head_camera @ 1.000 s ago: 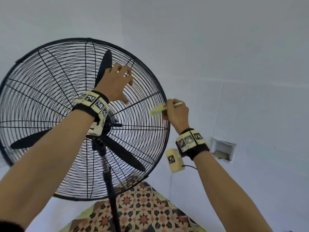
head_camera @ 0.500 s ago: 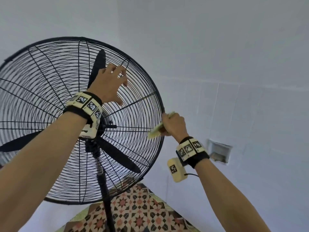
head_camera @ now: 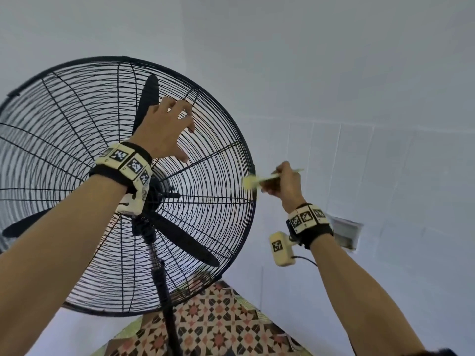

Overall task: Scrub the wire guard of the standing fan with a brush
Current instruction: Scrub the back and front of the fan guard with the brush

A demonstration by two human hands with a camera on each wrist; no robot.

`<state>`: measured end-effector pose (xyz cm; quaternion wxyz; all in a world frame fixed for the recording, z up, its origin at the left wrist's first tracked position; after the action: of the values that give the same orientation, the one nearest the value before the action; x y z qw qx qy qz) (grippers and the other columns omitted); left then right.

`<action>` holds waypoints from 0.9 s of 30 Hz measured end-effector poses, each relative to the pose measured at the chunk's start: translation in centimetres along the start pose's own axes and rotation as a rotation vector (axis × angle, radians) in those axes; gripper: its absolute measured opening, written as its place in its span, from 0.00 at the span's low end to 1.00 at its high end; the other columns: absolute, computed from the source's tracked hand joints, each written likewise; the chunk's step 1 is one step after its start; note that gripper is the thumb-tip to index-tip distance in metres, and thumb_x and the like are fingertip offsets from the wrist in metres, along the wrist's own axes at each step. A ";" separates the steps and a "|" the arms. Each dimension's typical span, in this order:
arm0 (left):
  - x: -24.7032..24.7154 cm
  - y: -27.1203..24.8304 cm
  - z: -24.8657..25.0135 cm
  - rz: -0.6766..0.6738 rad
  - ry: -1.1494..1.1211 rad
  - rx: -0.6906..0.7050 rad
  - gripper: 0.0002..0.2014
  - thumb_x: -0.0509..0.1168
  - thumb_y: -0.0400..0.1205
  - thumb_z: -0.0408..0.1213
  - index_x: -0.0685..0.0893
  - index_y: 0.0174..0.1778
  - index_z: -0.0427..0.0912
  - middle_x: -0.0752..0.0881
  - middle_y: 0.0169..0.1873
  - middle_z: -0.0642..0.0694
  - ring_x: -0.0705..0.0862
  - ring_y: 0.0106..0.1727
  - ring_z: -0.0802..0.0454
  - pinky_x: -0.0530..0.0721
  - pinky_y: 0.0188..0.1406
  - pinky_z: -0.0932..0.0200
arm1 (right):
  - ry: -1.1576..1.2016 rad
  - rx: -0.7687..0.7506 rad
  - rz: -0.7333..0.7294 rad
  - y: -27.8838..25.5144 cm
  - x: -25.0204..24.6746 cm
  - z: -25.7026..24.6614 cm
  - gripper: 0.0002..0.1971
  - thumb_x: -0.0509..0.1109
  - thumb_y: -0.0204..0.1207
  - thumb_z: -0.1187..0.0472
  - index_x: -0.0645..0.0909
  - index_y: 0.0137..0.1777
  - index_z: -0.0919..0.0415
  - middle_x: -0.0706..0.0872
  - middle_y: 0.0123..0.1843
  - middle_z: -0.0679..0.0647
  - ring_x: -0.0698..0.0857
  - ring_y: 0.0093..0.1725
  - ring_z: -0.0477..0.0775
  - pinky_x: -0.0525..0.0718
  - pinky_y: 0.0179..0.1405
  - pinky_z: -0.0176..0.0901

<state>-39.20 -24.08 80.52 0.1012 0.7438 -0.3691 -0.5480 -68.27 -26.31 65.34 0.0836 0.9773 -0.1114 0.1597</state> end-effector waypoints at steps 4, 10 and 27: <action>0.1 0.2 0.1 -0.026 -0.016 -0.008 0.39 0.89 0.58 0.57 0.84 0.62 0.50 0.70 0.76 0.48 0.62 0.80 0.38 0.69 0.76 0.31 | 0.331 -0.084 -0.128 1.1 4.8 -4.8 0.08 0.60 0.87 0.59 0.75 0.48 0.62 0.91 0.43 0.68 0.90 0.37 0.63 0.86 0.33 0.44; 0.1 -0.1 -0.6 -0.019 -0.031 -0.015 0.38 0.89 0.59 0.56 0.84 0.63 0.50 0.69 0.77 0.49 0.61 0.80 0.39 0.68 0.76 0.31 | 0.208 0.047 0.096 -0.4 0.4 1.3 0.11 0.60 0.83 0.61 0.76 0.40 0.64 0.87 0.33 0.66 0.86 0.25 0.62 0.83 0.24 0.43; 0.5 0.5 -0.9 -0.025 0.014 0.063 0.38 0.84 0.61 0.65 0.83 0.65 0.55 0.69 0.78 0.51 0.63 0.81 0.39 0.70 0.76 0.33 | 0.026 -0.067 0.155 -3.6 -2.1 3.9 0.10 0.65 0.85 0.59 0.80 0.46 0.65 0.90 0.44 0.73 0.90 0.33 0.65 0.87 0.28 0.44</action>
<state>-38.58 -24.97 80.81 0.0734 0.7551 -0.3761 -0.5319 -68.16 -23.27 60.57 0.1050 0.9602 -0.1908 0.1748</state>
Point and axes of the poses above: each hand's wrist, its own y-axis towards the middle knuckle, its own x-axis out of the palm, z = x × y, the point moved 5 cm from there along y, towards the middle knuckle
